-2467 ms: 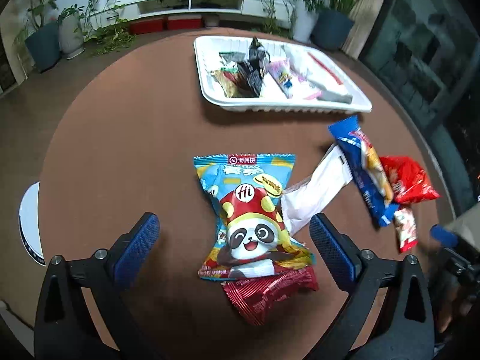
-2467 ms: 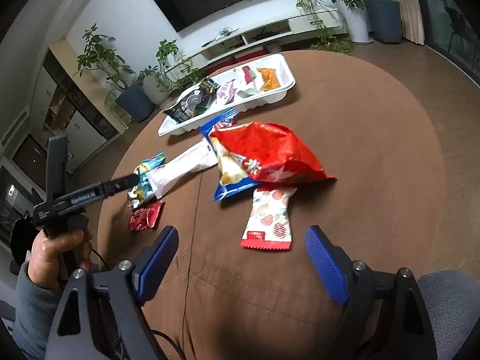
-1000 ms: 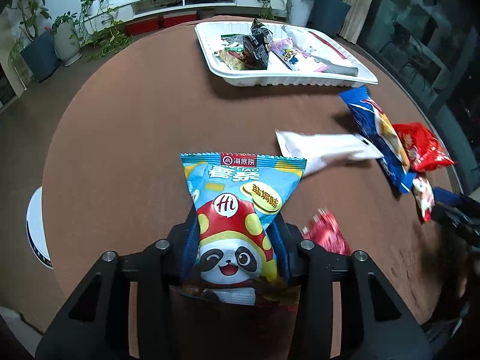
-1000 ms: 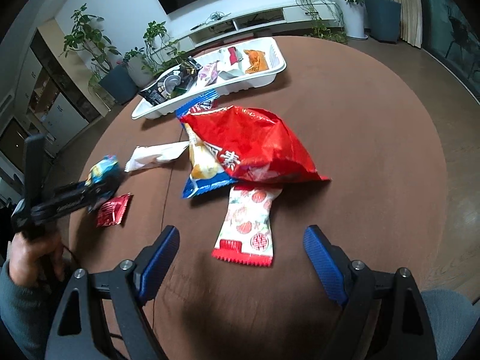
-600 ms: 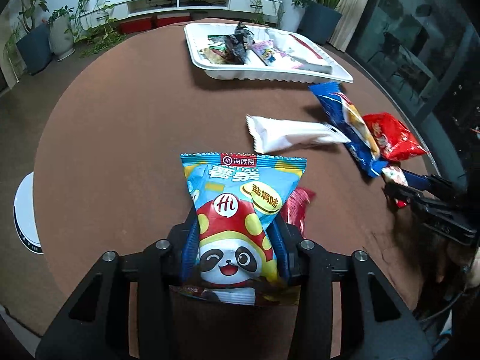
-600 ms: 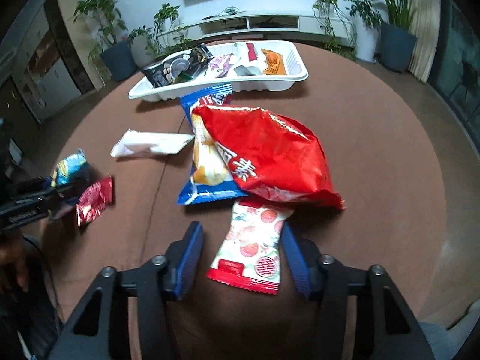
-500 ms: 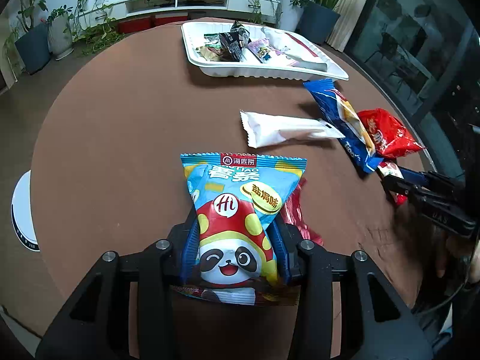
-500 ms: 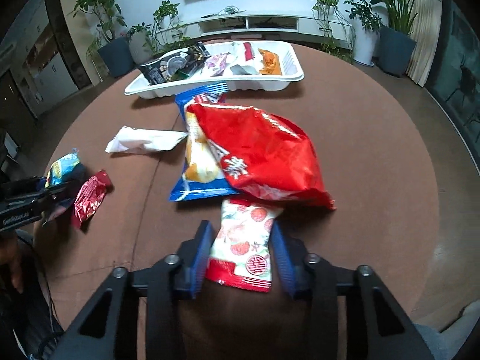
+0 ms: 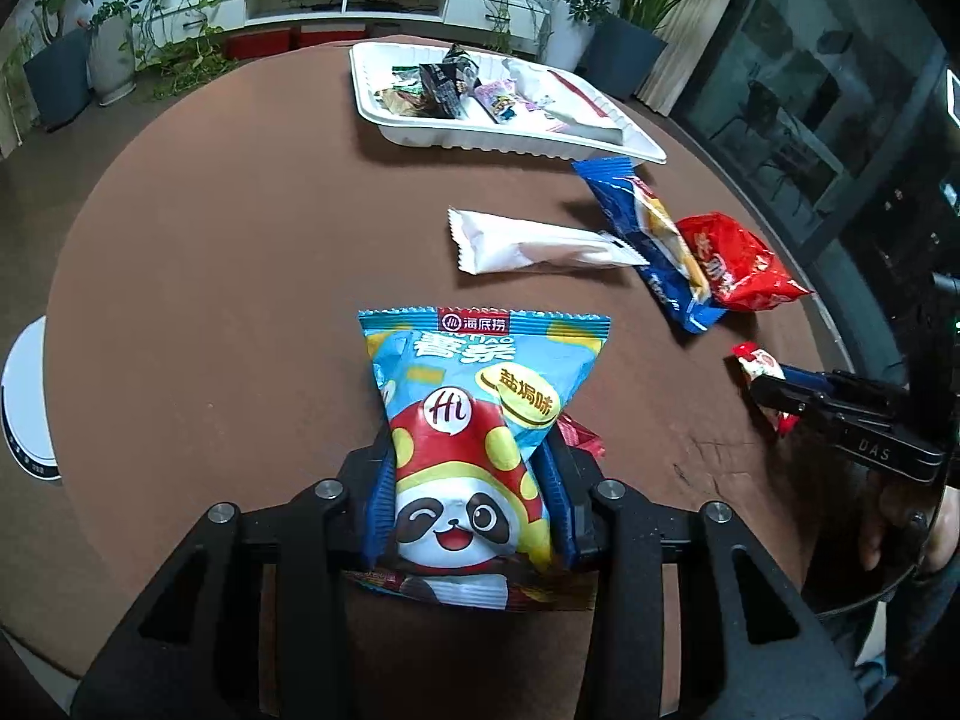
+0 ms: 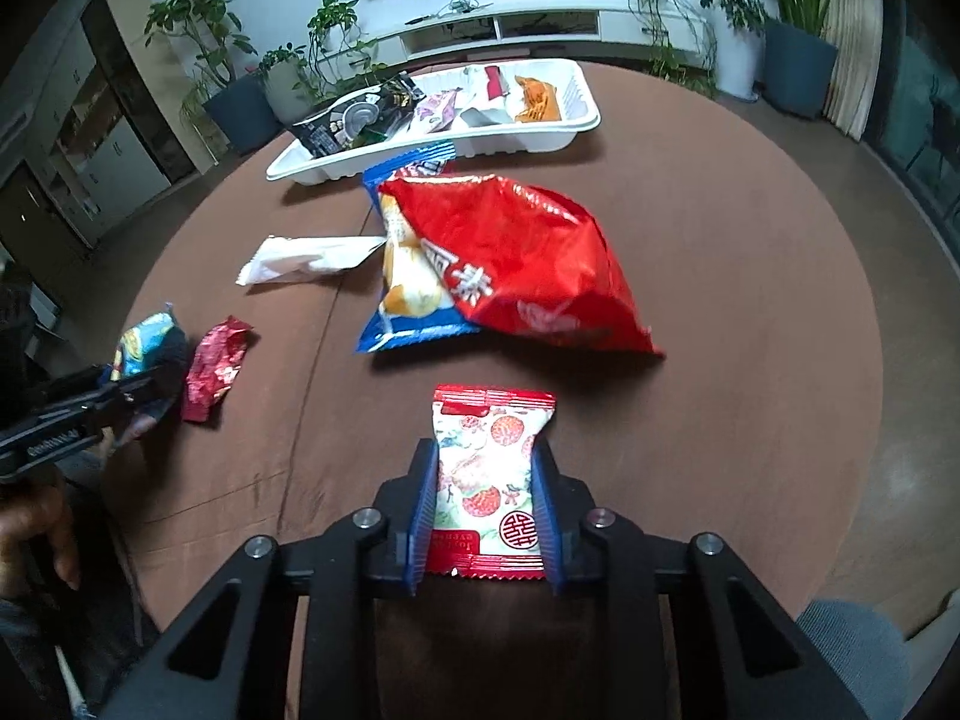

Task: Organize snacks
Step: 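Carry the panda bag and white-red packet into the tray and open both tools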

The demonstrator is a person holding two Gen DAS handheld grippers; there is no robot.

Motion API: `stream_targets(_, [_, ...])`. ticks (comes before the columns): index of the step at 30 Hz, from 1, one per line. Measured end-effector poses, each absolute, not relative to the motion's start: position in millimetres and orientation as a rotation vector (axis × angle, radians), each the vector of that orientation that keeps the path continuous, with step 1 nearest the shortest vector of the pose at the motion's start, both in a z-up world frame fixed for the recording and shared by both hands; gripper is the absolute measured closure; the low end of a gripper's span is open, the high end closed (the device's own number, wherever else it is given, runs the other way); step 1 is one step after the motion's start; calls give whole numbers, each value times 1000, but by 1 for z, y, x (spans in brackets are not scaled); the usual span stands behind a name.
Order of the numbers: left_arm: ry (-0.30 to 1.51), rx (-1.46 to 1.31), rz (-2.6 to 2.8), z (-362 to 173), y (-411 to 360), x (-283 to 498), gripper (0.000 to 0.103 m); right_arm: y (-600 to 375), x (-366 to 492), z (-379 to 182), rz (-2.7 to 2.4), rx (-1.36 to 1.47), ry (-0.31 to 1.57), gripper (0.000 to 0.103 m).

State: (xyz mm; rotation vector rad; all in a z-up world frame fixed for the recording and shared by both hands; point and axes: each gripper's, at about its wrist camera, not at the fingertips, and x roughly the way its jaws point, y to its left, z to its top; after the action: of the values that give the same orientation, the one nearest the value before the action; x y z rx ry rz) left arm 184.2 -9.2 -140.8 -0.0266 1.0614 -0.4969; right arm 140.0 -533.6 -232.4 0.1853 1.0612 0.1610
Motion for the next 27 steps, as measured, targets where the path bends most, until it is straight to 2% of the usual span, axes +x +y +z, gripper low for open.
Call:
stream_targets(13, [1023,-90,-555,-118,-14,174,65,-524,132,-207,305,333,1020,72])
stream_targets(27, [962,-184,-546,-86,6,209,65,-585,147,-178,266,482,935,72])
